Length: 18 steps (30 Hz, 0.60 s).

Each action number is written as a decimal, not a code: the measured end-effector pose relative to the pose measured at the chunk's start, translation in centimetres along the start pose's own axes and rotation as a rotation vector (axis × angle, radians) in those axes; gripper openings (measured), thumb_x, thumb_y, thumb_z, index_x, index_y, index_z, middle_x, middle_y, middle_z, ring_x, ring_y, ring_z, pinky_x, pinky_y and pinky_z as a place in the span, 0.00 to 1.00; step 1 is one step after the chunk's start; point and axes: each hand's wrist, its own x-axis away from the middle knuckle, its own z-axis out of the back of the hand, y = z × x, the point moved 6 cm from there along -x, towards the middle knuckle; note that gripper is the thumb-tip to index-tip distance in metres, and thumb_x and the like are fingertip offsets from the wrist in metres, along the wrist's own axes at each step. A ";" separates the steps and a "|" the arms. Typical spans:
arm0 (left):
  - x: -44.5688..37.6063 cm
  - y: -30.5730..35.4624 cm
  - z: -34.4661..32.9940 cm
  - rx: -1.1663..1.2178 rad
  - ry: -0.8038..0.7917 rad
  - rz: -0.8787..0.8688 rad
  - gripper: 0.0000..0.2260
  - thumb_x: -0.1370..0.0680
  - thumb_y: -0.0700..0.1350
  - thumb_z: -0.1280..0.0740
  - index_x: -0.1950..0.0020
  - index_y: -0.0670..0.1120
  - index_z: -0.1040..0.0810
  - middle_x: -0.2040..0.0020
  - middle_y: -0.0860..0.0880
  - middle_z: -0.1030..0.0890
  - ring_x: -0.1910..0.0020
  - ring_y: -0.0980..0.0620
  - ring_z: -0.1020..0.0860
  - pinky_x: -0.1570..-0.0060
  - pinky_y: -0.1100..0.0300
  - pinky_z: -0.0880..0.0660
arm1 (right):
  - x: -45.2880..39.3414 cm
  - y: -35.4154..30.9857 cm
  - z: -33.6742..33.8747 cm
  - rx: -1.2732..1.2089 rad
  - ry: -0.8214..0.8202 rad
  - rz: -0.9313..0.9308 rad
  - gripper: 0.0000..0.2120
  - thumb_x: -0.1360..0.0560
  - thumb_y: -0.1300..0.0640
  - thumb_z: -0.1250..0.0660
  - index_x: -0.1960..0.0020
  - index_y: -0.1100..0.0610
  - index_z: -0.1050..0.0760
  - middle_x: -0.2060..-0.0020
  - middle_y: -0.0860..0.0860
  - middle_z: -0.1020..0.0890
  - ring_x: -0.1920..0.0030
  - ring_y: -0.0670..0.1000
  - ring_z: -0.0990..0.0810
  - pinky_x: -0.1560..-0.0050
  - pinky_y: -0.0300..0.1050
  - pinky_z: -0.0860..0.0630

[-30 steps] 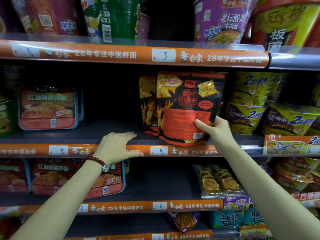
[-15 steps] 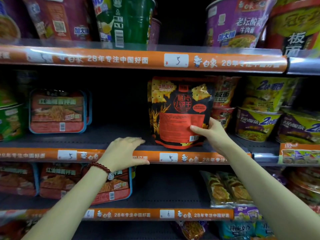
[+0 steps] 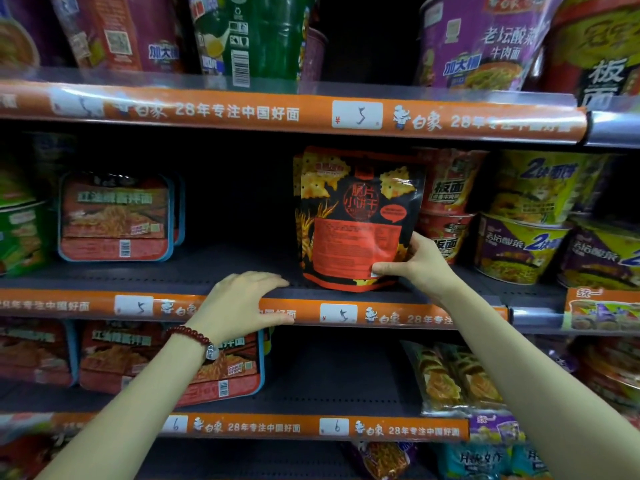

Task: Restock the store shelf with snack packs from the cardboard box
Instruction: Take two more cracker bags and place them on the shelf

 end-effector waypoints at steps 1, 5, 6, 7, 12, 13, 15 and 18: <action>0.0 -0.1 0.0 0.003 0.001 0.002 0.40 0.37 0.76 0.50 0.30 0.58 0.34 0.30 0.58 0.31 0.31 0.57 0.33 0.34 0.55 0.35 | -0.1 -0.1 -0.1 0.006 -0.011 0.003 0.23 0.37 0.65 0.20 0.48 0.49 0.23 0.52 0.46 0.15 0.51 0.44 0.17 0.49 0.40 0.22; 0.1 0.1 0.0 0.028 -0.008 0.012 0.43 0.40 0.79 0.50 0.30 0.58 0.33 0.30 0.58 0.31 0.31 0.58 0.33 0.33 0.56 0.37 | -0.5 -0.8 -1.0 0.044 -0.025 0.022 0.23 0.38 0.65 0.20 0.48 0.49 0.23 0.52 0.45 0.16 0.52 0.41 0.17 0.52 0.35 0.22; 0.1 0.1 0.0 0.029 -0.006 0.011 0.43 0.39 0.79 0.50 0.30 0.58 0.34 0.30 0.59 0.31 0.31 0.58 0.33 0.33 0.56 0.37 | -0.6 -1.0 -1.1 0.048 -0.019 0.028 0.23 0.38 0.65 0.20 0.48 0.49 0.23 0.52 0.45 0.16 0.52 0.41 0.17 0.52 0.35 0.22; 0.1 0.1 0.0 0.030 -0.003 0.011 0.42 0.39 0.78 0.50 0.30 0.59 0.34 0.30 0.59 0.31 0.31 0.58 0.33 0.33 0.56 0.37 | -0.7 -0.9 -1.3 0.055 -0.018 0.030 0.24 0.38 0.64 0.20 0.48 0.50 0.23 0.52 0.46 0.16 0.51 0.42 0.17 0.51 0.37 0.22; 0.3 0.0 -0.3 0.024 0.013 0.014 0.38 0.35 0.74 0.50 0.30 0.58 0.34 0.30 0.58 0.31 0.31 0.57 0.33 0.33 0.56 0.38 | -0.5 0.5 -0.9 0.118 -0.022 -0.007 0.25 0.40 0.59 0.18 0.47 0.48 0.22 0.50 0.48 0.15 0.46 0.49 0.17 0.41 0.55 0.22; 0.3 0.0 -0.3 0.020 0.018 0.015 0.38 0.36 0.74 0.51 0.30 0.58 0.34 0.30 0.58 0.31 0.31 0.57 0.33 0.33 0.56 0.39 | -0.3 0.5 -0.8 0.124 -0.027 -0.010 0.25 0.41 0.58 0.17 0.47 0.47 0.22 0.50 0.47 0.15 0.46 0.49 0.17 0.41 0.56 0.23; 0.3 0.0 -0.3 0.023 0.025 0.015 0.38 0.36 0.74 0.51 0.30 0.58 0.34 0.30 0.58 0.31 0.31 0.57 0.33 0.33 0.56 0.39 | -0.2 0.4 -0.6 0.142 -0.032 -0.014 0.25 0.42 0.56 0.17 0.48 0.46 0.22 0.50 0.47 0.15 0.46 0.49 0.17 0.40 0.56 0.23; 0.2 0.0 -0.3 0.021 0.021 0.021 0.38 0.35 0.74 0.50 0.30 0.58 0.34 0.30 0.58 0.31 0.31 0.57 0.33 0.33 0.56 0.39 | -0.1 0.1 -0.7 0.143 -0.034 -0.034 0.24 0.41 0.59 0.17 0.49 0.46 0.22 0.50 0.47 0.15 0.47 0.49 0.18 0.40 0.55 0.23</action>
